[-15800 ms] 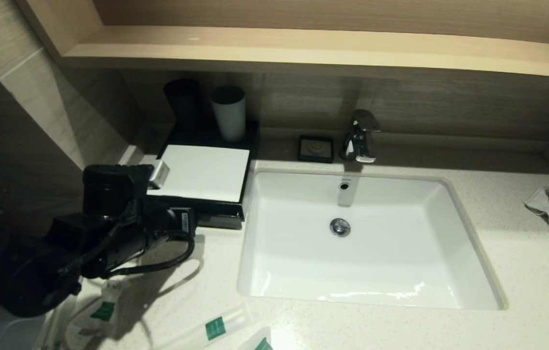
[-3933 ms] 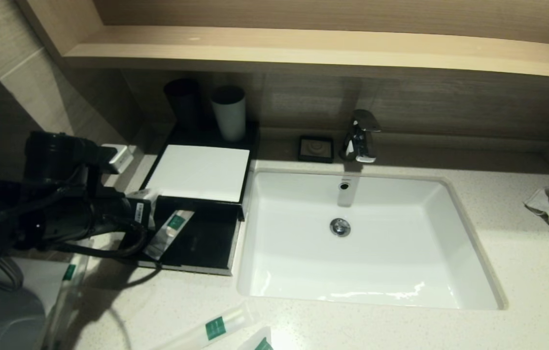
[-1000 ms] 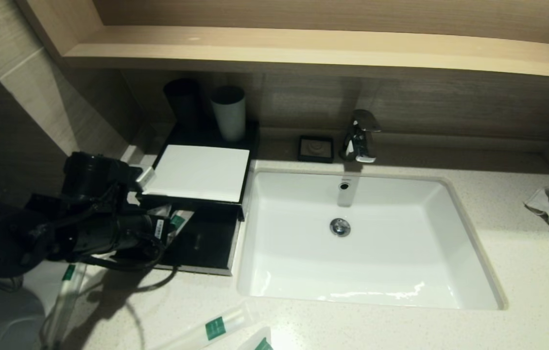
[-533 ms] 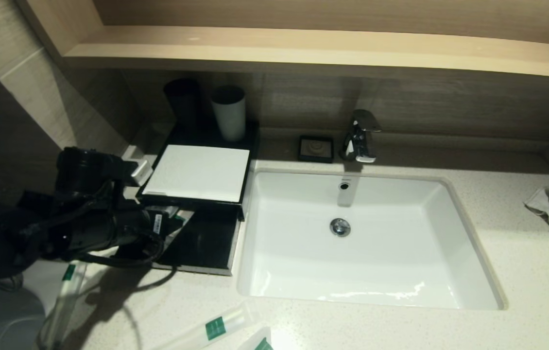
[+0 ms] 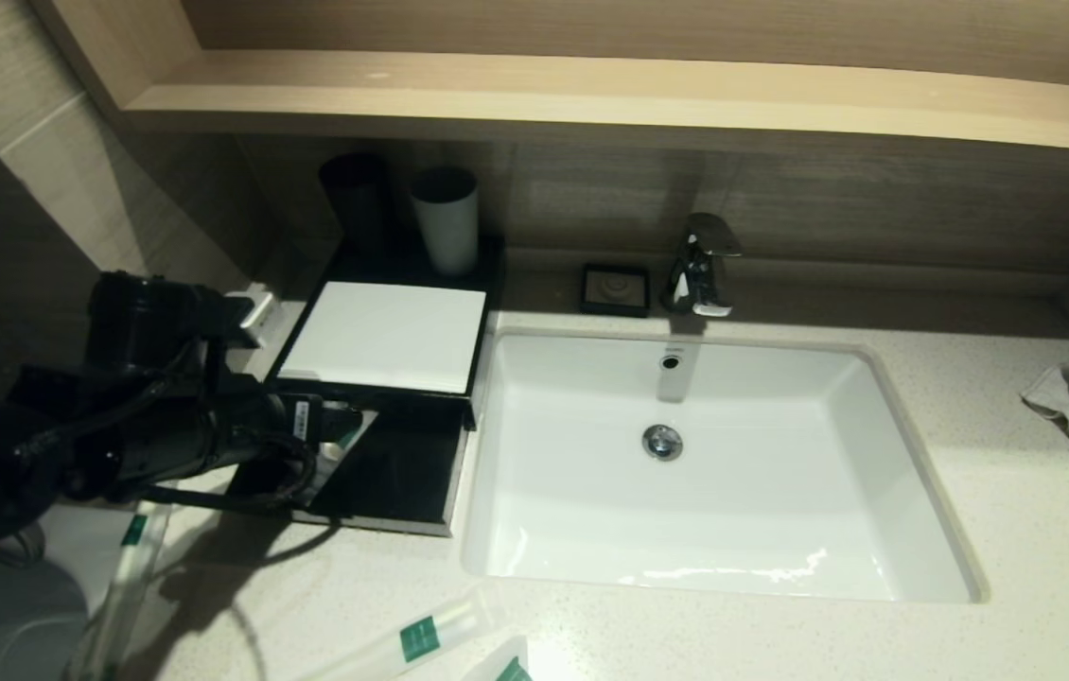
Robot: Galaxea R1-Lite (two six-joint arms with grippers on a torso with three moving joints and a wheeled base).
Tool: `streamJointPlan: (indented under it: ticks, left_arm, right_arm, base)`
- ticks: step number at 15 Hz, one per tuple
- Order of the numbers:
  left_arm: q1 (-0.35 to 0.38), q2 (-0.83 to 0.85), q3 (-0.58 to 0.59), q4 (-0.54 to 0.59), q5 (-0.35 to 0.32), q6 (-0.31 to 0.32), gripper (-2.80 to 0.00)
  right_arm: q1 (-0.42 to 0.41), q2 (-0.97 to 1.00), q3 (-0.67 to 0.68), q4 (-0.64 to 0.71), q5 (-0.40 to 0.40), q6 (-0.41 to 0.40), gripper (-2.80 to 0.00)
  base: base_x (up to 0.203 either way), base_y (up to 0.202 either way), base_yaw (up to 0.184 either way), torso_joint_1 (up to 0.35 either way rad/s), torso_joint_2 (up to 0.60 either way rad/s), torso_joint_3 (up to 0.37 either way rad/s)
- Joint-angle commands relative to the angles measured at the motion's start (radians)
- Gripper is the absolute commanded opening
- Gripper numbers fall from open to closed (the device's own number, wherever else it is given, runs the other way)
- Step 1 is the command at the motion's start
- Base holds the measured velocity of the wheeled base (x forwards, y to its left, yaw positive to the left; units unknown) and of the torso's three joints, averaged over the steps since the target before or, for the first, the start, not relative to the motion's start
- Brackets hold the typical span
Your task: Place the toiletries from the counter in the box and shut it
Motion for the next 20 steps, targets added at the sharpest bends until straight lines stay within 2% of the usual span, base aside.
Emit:
streamJointPlan:
  ticks: [1, 5, 6, 11, 20]
  left_arm:
    - [0.000, -0.023, 0.001, -0.002, 0.000, -0.010, 0.00]
    - [0.000, -0.055, 0.004, -0.002, 0.001, -0.013, 0.00]
    - [0.000, -0.064, 0.005, -0.001, 0.001, -0.013, -2.80]
    - [-0.028, -0.081, 0.021, 0.001, 0.001, -0.010, -2.80]
    - [-0.026, -0.024, 0.014, 0.004, 0.011, -0.004, -2.80]
  right_arm:
    - [0.000, 0.000, 0.000, 0.000, 0.000, 0.000, -2.80]
    - [0.000, 0.000, 0.000, 0.000, 0.000, 0.000, -2.80]
    - [0.000, 0.000, 0.000, 0.000, 0.000, 0.000, -2.80]
    - [0.000, 0.000, 0.000, 0.000, 0.000, 0.000, -2.80]
    - [0.000, 0.000, 0.000, 0.000, 0.000, 0.000, -2.80]
  base:
    - [0.000, 0.000, 0.000, 0.000, 0.00, 0.000]
    - [0.000, 0.000, 0.000, 0.000, 0.00, 0.000]
    - [0.000, 0.000, 0.000, 0.000, 0.00, 0.000]
    - [0.000, 0.000, 0.000, 0.000, 0.00, 0.000]
    - [0.000, 0.000, 0.000, 0.000, 0.00, 0.000]
